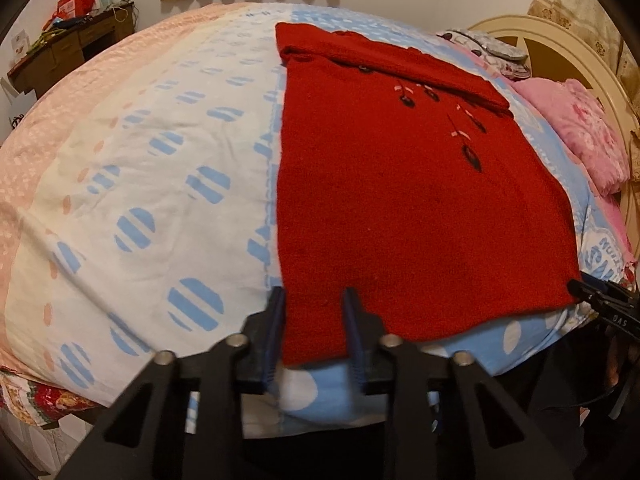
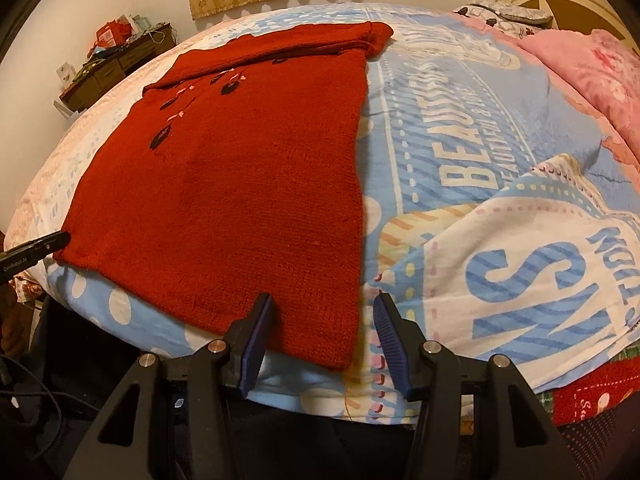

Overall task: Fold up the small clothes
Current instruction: 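Grasp the cardigan hem with the left gripper while the right gripper grasps it too, then lift the hem with both grippers and fold it toward the collar, then lay the hem onto the collar and open both grippers, then grasp the folded edge with the left gripper while the right gripper grasps it too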

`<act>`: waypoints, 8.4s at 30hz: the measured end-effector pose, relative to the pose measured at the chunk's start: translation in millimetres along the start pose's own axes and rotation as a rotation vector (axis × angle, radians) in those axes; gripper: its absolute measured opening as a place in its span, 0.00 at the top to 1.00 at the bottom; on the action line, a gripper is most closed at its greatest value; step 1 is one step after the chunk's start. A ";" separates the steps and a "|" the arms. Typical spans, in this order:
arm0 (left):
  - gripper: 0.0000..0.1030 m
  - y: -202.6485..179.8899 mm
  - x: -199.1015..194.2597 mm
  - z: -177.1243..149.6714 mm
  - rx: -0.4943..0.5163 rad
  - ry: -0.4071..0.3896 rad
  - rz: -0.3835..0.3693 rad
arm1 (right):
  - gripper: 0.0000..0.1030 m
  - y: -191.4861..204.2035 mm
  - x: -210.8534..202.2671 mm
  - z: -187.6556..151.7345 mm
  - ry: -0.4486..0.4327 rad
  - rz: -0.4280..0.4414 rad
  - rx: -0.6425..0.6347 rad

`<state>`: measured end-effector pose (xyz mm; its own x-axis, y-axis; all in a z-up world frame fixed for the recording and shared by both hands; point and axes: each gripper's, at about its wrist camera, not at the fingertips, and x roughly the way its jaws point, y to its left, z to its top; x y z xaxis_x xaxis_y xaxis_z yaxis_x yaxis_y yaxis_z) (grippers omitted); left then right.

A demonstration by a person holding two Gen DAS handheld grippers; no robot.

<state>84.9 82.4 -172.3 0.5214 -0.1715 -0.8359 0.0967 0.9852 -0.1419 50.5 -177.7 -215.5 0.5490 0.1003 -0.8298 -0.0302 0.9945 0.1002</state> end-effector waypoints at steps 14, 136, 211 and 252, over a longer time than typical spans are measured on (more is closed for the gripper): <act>0.90 2.6 0.2 -0.9 0.005 -0.013 -0.021 | 0.49 -1.8 3.4 -3.4 -0.004 -0.006 0.007; 0.92 3.0 86.4 288.6 0.092 -0.141 -0.139 | 0.95 -42.5 88.6 368.0 -0.204 0.023 0.103; 0.90 3.5 98.4 197.3 0.087 -0.121 0.029 | 0.96 -30.3 78.1 217.7 -0.094 0.013 0.061; 0.91 10.5 51.6 183.3 0.027 -0.219 0.013 | 0.65 -18.4 50.7 225.8 -0.215 -0.099 0.045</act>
<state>268.2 82.6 -119.7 0.6942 -0.1590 -0.7020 0.1096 0.9873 -0.1153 267.5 -197.7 -135.5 0.7127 -0.0116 -0.7013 0.0677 0.9963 0.0523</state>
